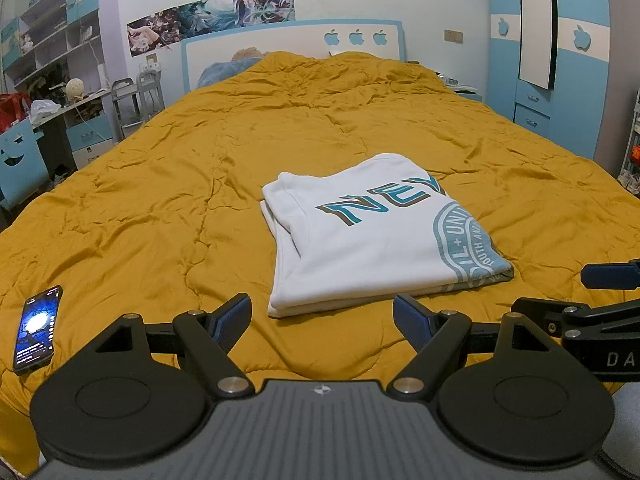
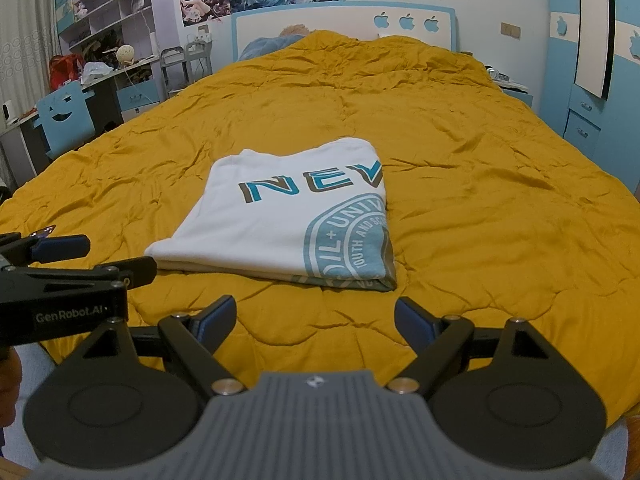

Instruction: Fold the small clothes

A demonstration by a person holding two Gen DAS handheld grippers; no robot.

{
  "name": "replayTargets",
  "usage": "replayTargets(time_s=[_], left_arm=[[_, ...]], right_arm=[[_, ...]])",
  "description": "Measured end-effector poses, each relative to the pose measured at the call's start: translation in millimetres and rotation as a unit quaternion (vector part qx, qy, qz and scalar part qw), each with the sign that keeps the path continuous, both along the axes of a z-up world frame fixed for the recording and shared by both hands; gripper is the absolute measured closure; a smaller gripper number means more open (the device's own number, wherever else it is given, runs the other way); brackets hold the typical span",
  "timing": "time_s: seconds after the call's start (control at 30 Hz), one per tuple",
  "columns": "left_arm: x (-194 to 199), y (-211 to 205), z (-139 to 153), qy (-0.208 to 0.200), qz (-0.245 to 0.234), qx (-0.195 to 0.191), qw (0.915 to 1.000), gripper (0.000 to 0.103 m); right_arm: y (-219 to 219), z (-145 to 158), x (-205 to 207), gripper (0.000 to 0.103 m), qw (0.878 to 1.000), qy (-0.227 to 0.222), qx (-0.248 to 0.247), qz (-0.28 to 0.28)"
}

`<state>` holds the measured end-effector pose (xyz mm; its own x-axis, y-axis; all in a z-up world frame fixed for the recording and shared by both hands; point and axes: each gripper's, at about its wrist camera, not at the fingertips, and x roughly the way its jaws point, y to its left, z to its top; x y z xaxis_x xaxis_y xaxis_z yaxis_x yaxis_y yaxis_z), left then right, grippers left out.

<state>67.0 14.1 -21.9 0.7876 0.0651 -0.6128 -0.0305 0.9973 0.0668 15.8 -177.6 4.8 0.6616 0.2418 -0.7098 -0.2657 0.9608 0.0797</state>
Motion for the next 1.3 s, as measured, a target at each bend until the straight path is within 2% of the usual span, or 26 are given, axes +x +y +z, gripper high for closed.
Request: replayTargets(time_s=[1.3], left_arm=[[-0.8,2.0,-1.7,-0.006,0.008,0.002,0.9999,0.009]], right_arm=[[0.1,-3.3,0.5,0.021,1.000,0.005,-0.001,-0.003]])
